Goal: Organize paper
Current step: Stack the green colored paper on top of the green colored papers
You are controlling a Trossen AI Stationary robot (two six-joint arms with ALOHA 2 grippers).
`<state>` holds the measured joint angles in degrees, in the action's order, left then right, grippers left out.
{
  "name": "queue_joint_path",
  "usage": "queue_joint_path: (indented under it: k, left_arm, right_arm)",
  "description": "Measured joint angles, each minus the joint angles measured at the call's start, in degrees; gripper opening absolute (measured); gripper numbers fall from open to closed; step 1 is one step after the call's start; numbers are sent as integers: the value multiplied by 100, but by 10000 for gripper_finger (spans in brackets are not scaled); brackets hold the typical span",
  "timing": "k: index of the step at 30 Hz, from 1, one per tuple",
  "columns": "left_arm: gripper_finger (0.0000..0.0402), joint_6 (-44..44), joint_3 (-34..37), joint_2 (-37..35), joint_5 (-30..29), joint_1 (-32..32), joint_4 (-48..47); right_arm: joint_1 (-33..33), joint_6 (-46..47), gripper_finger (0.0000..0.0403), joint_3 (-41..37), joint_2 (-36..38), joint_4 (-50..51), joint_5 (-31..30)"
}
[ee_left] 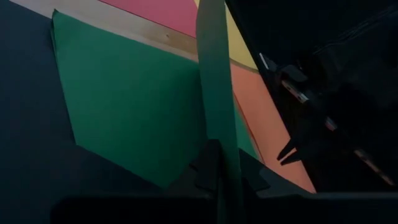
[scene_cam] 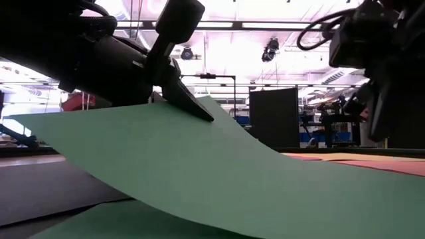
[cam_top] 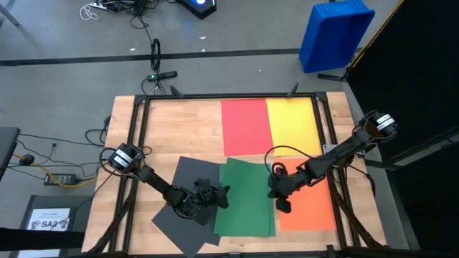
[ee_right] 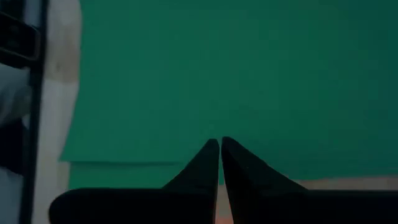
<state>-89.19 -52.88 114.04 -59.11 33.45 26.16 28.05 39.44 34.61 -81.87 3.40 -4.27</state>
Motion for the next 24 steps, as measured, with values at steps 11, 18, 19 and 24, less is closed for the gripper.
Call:
queue_joint_path:
  k: [11,18,19,24]
  left_arm:
    - [0,31,2,-2,4,-7,-7]
    - [1,964,3,-2,617,0,-26]
    - [2,1057,4,-4,683,1,-24]
    - [7,1711,13,-298,811,39,-351]
  right_arm:
    - [0,106,0,9,-693,-460,268]
    - [-15,259,0,33,-870,-335,414]
    - [-15,264,0,33,-870,-317,427]
    - [-15,308,0,35,-872,-161,570]
